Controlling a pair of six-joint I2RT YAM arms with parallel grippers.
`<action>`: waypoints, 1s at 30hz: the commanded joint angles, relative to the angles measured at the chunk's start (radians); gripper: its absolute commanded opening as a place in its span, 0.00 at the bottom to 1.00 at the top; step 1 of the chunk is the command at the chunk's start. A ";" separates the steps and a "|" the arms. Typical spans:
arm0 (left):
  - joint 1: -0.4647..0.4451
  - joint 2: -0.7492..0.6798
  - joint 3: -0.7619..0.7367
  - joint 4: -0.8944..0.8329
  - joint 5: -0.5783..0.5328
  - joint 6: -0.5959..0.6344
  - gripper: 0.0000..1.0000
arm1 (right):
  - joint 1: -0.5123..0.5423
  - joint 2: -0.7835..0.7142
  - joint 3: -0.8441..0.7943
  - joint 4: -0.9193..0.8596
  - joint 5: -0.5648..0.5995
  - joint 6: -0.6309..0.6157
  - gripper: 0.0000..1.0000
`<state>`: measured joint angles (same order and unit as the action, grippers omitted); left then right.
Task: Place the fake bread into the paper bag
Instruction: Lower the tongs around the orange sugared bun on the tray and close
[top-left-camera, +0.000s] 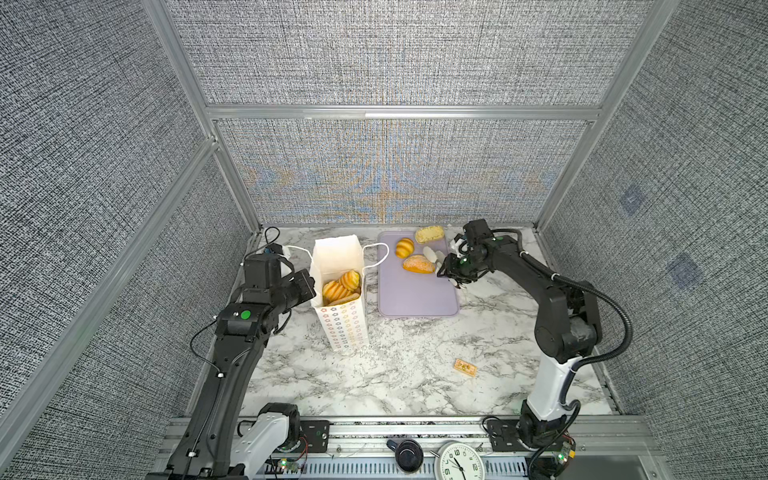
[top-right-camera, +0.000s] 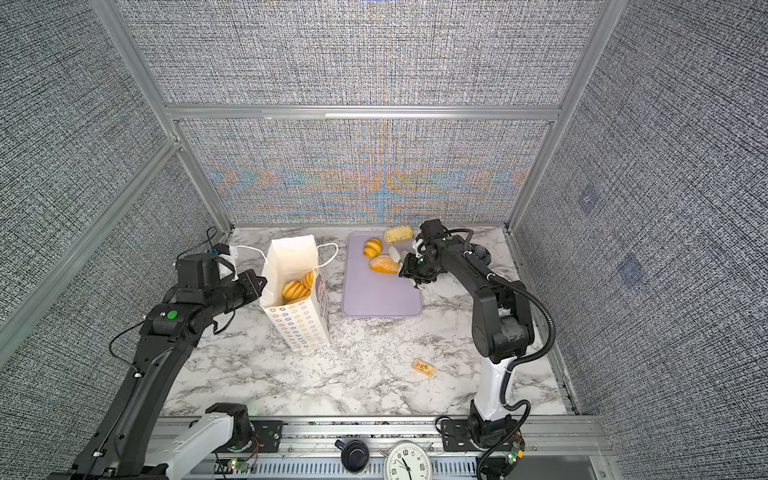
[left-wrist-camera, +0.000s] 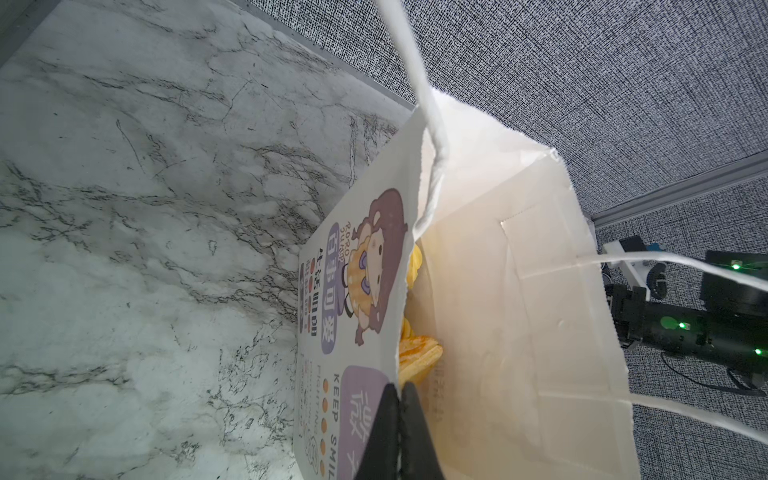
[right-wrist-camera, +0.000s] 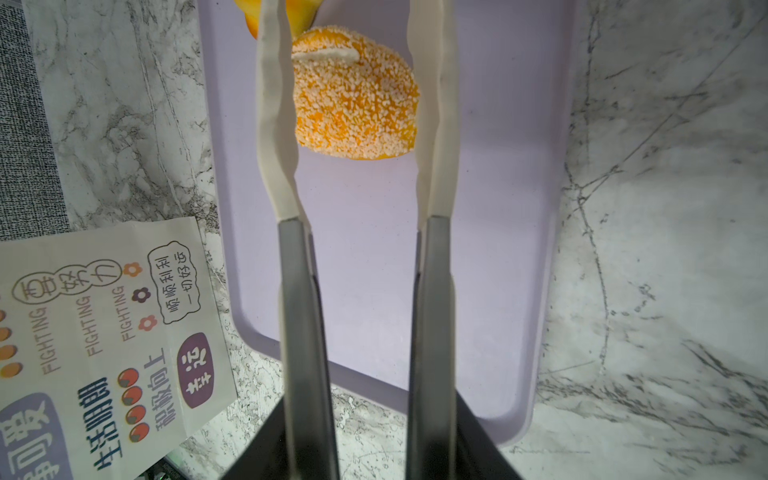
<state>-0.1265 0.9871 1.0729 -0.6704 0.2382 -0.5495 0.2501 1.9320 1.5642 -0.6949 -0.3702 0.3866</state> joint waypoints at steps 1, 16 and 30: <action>0.001 0.004 -0.002 0.009 0.006 0.013 0.02 | -0.008 0.023 0.020 0.017 -0.027 0.014 0.45; 0.002 0.014 0.004 0.011 0.009 0.014 0.02 | -0.032 0.090 0.052 0.023 -0.061 0.031 0.37; 0.001 0.005 0.004 0.008 0.013 0.011 0.02 | -0.030 0.022 -0.073 0.082 -0.097 0.044 0.35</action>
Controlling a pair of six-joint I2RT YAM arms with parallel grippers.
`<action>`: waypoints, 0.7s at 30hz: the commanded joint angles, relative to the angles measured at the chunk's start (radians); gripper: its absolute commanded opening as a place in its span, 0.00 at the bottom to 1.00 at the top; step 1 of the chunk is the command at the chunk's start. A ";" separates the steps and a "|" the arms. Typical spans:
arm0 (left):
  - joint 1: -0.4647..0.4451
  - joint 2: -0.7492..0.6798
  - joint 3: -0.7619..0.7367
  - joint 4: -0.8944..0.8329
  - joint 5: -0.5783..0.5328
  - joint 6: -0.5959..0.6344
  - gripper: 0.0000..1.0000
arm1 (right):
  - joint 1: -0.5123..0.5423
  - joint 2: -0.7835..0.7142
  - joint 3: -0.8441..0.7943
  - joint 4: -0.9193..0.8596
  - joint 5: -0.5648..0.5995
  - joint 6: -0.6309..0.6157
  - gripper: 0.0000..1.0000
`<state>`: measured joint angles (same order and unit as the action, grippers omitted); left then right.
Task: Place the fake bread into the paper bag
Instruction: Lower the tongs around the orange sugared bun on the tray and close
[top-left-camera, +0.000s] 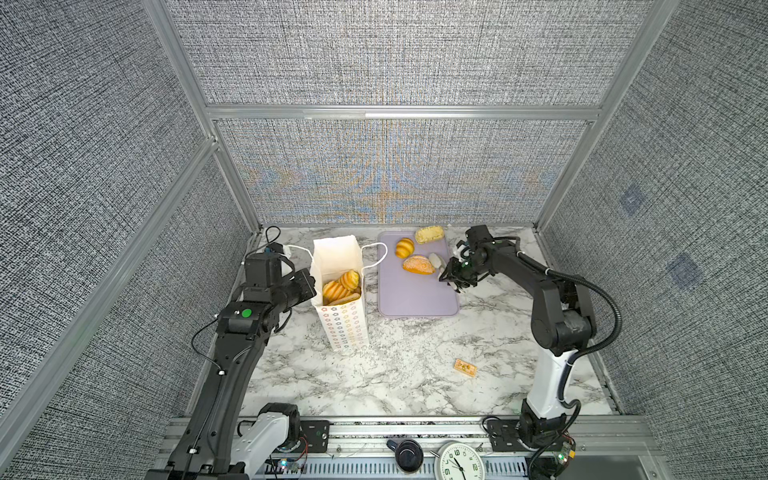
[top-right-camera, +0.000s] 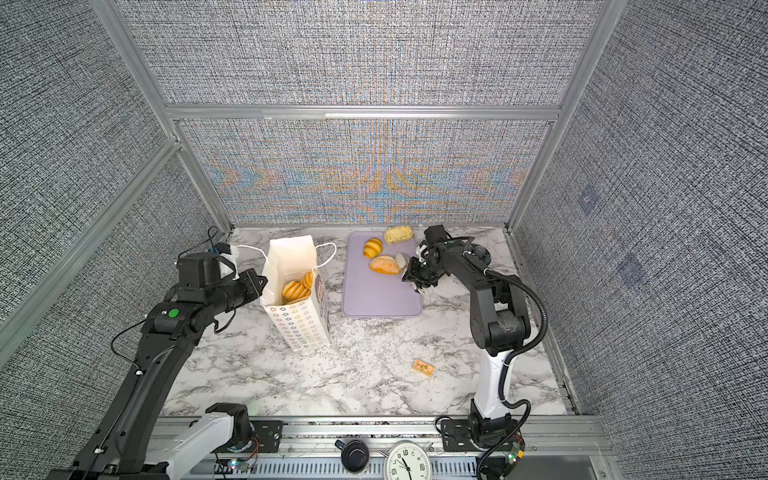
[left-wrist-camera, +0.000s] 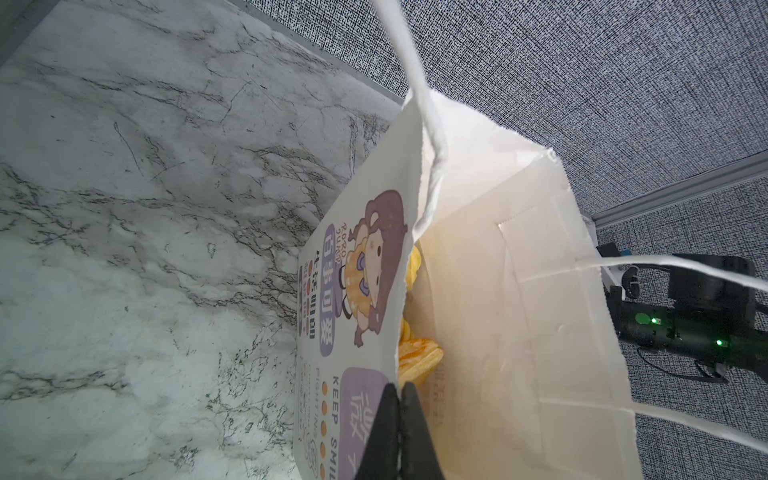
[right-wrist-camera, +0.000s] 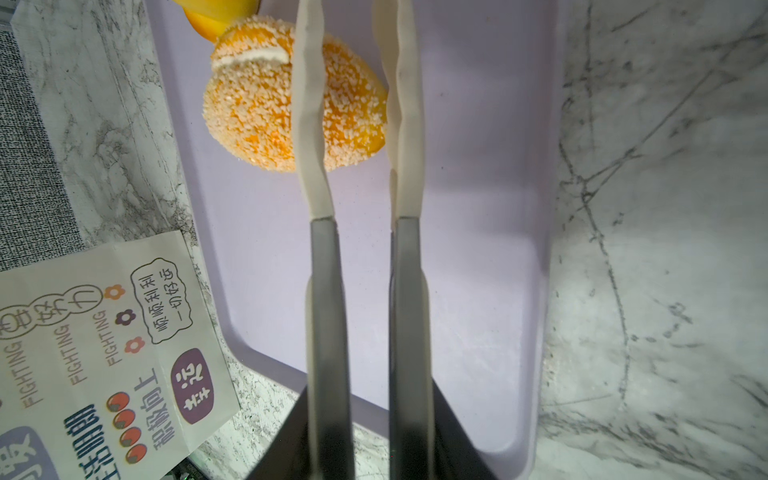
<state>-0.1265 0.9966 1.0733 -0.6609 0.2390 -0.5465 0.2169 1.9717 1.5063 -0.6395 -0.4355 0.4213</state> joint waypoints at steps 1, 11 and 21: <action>0.001 -0.005 0.004 -0.002 0.011 0.008 0.02 | 0.004 -0.026 -0.027 0.032 -0.037 0.012 0.35; 0.001 -0.012 0.006 -0.008 0.010 0.006 0.02 | 0.043 -0.121 -0.144 0.073 -0.063 0.034 0.35; 0.001 -0.011 0.002 0.003 0.011 0.002 0.02 | 0.141 -0.207 -0.218 0.091 -0.057 0.064 0.34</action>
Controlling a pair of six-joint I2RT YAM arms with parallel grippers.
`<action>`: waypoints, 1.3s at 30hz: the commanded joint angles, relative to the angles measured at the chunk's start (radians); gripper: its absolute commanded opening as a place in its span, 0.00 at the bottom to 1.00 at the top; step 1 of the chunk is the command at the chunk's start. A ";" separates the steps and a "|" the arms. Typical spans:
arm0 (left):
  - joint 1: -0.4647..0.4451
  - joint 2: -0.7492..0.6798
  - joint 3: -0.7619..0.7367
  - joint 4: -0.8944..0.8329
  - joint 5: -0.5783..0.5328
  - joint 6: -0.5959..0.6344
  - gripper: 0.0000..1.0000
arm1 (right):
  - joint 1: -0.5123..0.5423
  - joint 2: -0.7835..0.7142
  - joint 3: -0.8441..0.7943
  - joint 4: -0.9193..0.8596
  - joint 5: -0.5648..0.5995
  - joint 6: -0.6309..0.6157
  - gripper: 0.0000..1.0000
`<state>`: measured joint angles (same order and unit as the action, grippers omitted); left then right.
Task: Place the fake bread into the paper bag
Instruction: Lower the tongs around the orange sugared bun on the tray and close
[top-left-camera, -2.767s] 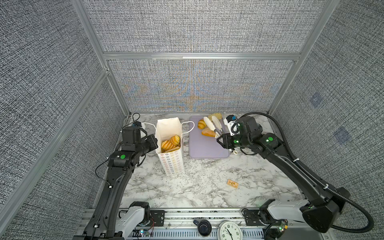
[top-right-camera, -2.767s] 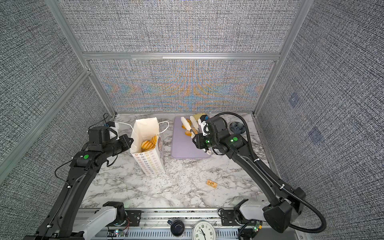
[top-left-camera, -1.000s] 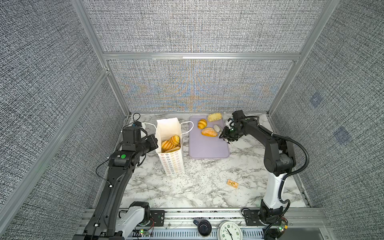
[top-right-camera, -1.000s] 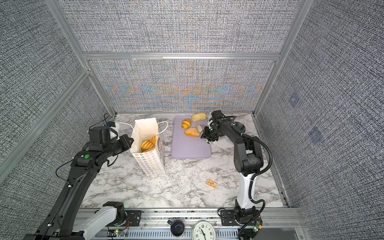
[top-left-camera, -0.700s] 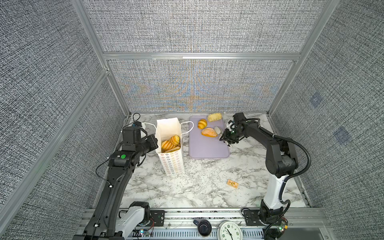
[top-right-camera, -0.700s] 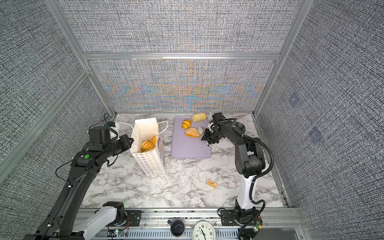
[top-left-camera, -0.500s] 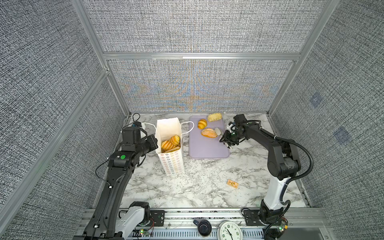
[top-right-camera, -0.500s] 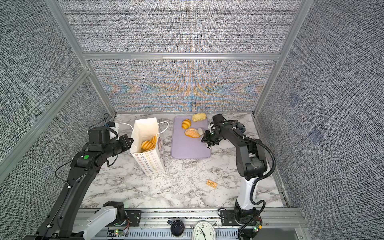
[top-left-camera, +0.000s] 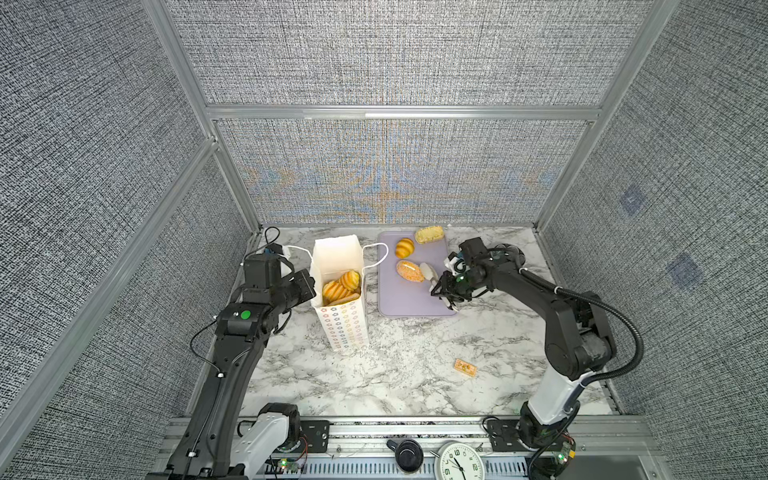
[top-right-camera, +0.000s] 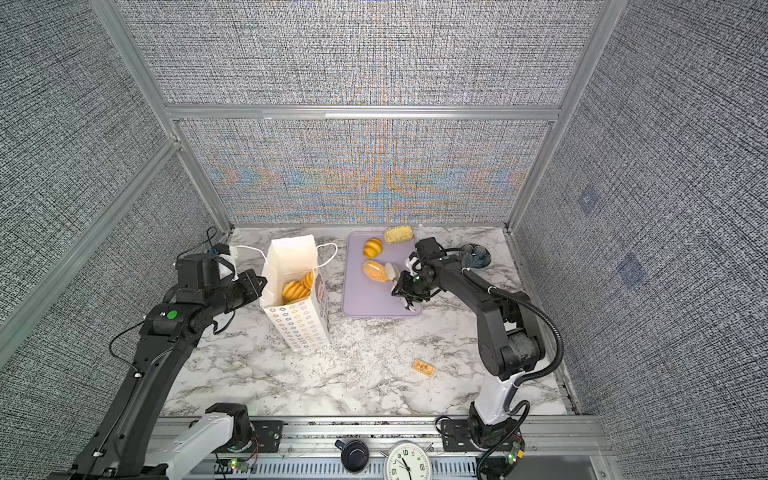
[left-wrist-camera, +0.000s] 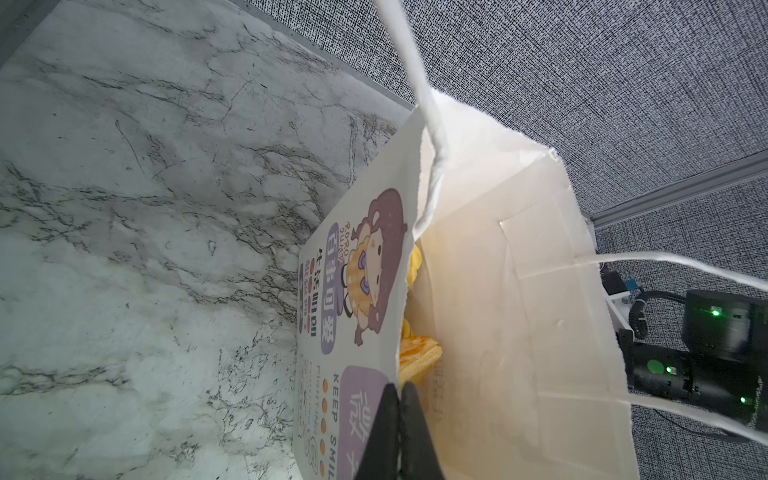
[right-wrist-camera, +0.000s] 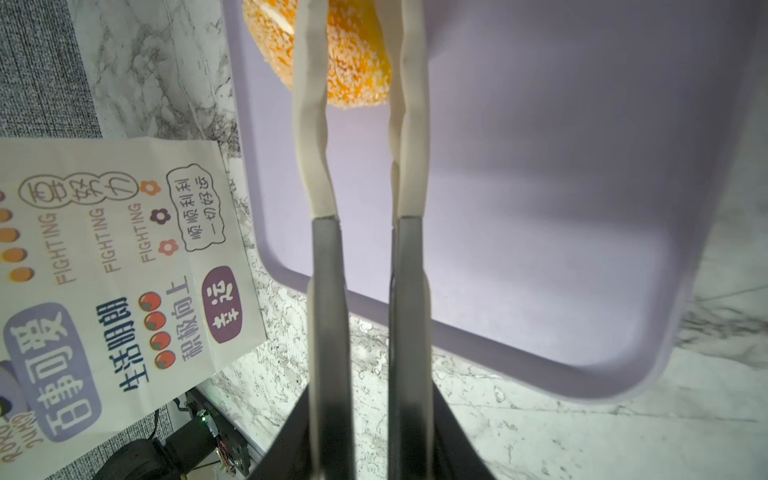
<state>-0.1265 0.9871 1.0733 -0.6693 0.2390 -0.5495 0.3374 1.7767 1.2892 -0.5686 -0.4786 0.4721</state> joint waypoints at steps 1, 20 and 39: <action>0.001 0.000 0.002 0.012 0.013 0.005 0.02 | 0.031 -0.017 -0.001 0.019 -0.014 0.016 0.35; 0.002 -0.001 -0.010 0.017 0.010 0.008 0.02 | 0.134 -0.092 0.082 -0.122 0.088 -0.064 0.35; 0.001 -0.001 -0.010 0.014 0.008 0.009 0.02 | 0.135 -0.029 0.200 -0.246 0.242 -0.308 0.42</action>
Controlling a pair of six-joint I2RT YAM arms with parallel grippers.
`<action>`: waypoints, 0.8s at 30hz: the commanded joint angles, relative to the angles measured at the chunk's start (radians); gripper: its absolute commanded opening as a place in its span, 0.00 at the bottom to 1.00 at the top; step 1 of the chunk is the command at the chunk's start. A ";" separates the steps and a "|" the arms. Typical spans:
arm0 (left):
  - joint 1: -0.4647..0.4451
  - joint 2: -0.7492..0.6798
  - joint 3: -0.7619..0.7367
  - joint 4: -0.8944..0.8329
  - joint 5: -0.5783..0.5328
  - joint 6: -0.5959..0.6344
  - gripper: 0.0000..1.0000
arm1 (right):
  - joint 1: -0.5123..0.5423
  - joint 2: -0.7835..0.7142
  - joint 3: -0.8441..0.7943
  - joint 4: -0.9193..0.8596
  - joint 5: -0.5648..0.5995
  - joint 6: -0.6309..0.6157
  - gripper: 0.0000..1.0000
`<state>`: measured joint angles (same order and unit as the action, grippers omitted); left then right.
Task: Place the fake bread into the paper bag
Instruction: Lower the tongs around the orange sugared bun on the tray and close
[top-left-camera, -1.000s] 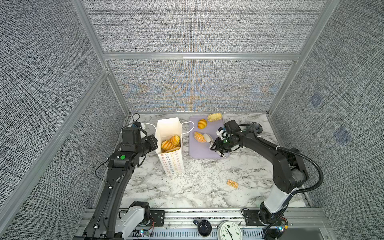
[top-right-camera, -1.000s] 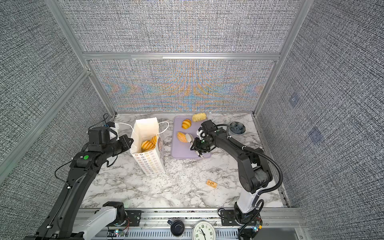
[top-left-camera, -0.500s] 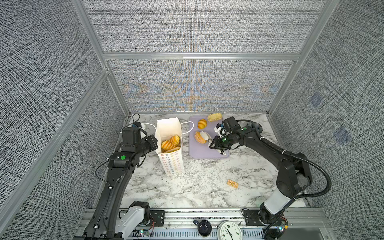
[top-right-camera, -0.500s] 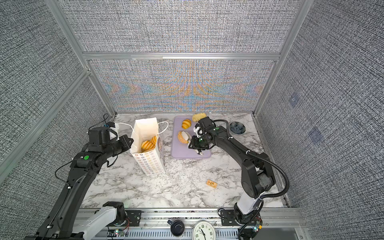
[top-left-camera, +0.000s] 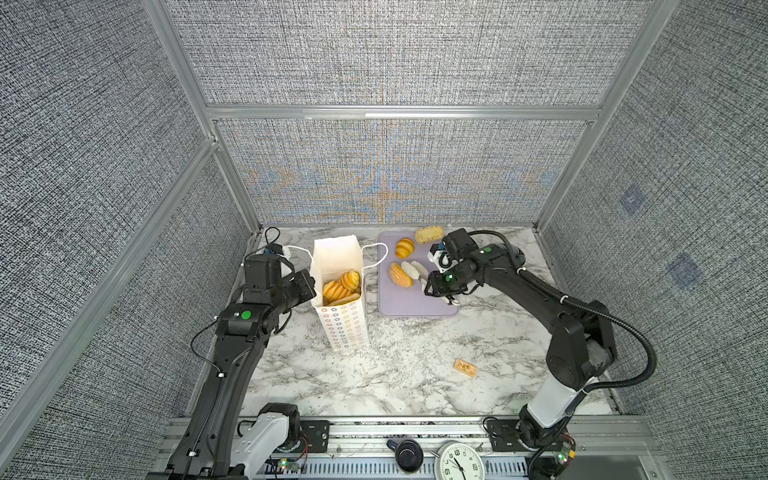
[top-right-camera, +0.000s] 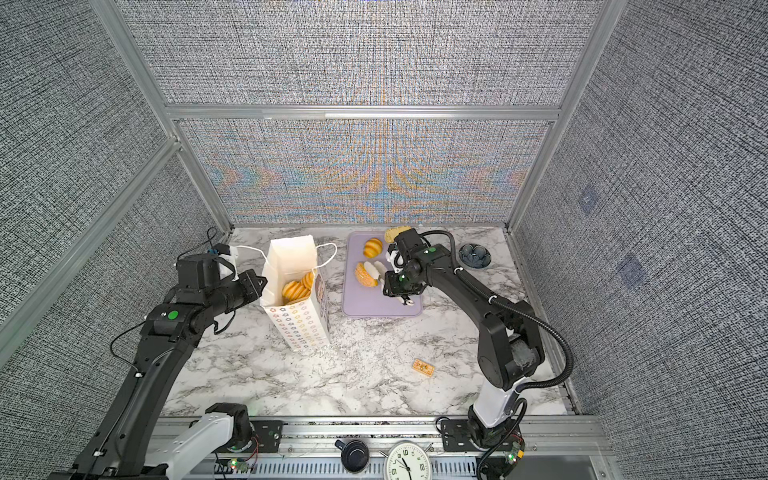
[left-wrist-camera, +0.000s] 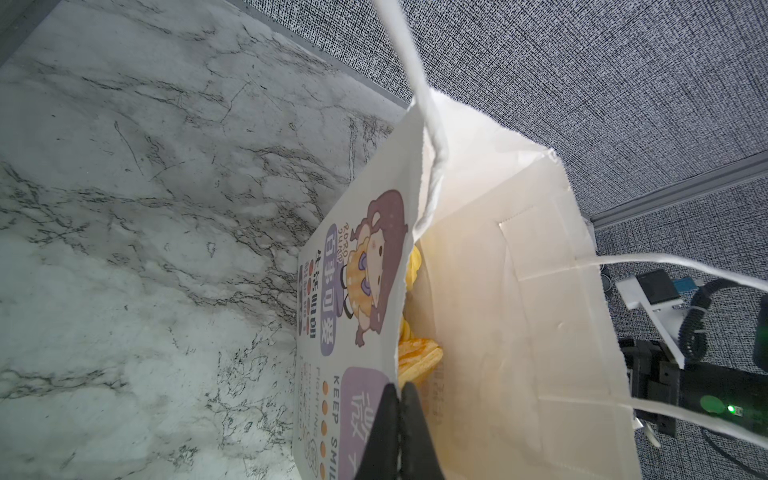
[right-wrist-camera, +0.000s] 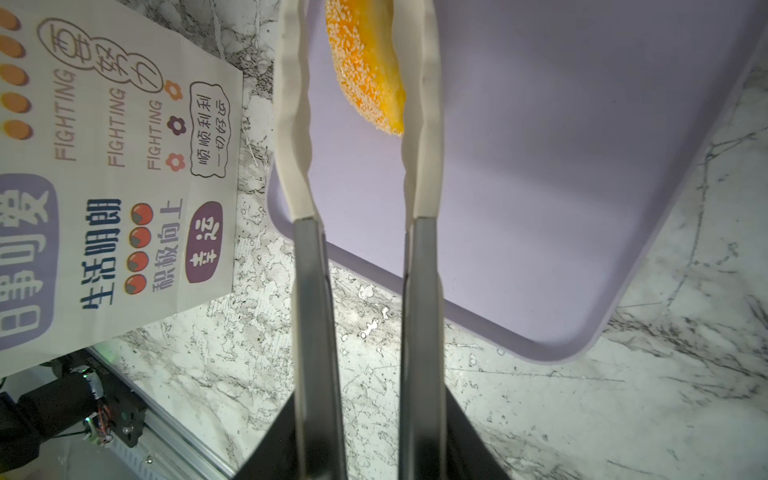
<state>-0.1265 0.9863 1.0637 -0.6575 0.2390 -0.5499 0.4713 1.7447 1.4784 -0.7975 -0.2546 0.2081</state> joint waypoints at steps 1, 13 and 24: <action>0.001 0.000 0.001 0.002 0.008 0.010 0.02 | 0.000 0.007 0.014 -0.014 0.018 -0.048 0.44; 0.001 0.003 0.002 0.001 0.009 0.010 0.02 | 0.000 0.078 0.049 -0.022 0.009 -0.071 0.56; 0.001 0.005 0.006 0.000 0.008 0.010 0.02 | 0.000 0.157 0.106 -0.037 0.002 -0.073 0.57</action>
<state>-0.1265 0.9890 1.0637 -0.6567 0.2390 -0.5495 0.4713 1.8904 1.5684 -0.8261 -0.2428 0.1432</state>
